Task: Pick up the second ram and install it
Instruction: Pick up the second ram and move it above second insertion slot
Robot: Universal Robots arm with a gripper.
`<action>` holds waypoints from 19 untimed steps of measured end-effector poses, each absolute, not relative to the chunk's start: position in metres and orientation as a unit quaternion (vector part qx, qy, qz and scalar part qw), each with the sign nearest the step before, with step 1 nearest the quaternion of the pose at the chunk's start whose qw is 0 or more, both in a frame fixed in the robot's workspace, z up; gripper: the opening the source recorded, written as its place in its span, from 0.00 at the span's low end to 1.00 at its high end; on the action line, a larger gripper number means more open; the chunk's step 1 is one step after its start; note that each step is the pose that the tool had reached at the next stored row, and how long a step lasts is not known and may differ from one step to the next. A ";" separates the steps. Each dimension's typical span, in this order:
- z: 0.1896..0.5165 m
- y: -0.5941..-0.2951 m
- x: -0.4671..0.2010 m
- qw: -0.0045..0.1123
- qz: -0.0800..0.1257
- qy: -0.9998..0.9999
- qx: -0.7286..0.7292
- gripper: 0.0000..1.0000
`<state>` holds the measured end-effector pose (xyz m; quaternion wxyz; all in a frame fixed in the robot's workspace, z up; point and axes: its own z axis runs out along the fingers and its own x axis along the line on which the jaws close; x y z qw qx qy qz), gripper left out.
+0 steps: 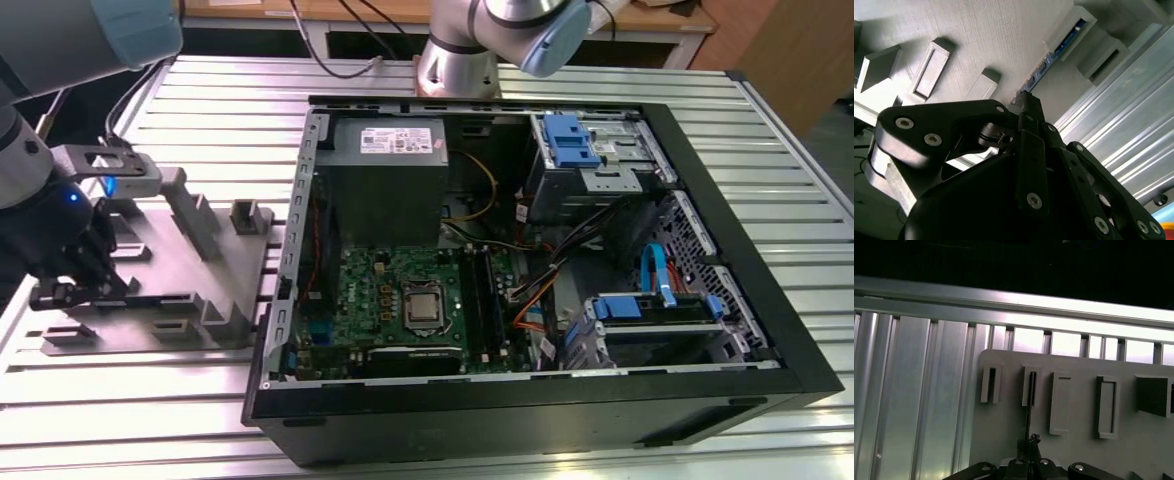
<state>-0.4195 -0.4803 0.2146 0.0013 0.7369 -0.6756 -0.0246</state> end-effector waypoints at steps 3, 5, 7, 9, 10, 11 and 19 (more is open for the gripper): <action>0.212 -0.480 -0.420 0.001 -0.025 -0.676 0.737 0.10; 0.211 -0.480 -0.421 0.001 -0.025 -0.676 0.737 0.10; 0.211 -0.480 -0.422 0.001 -0.025 -0.676 0.737 0.10; 0.211 -0.480 -0.423 0.001 -0.025 -0.676 0.737 0.10; 0.211 -0.480 -0.423 0.001 -0.025 -0.676 0.737 0.10; 0.211 -0.480 -0.424 0.001 -0.025 -0.676 0.737 0.10; 0.211 -0.480 -0.424 0.001 -0.025 -0.676 0.737 0.23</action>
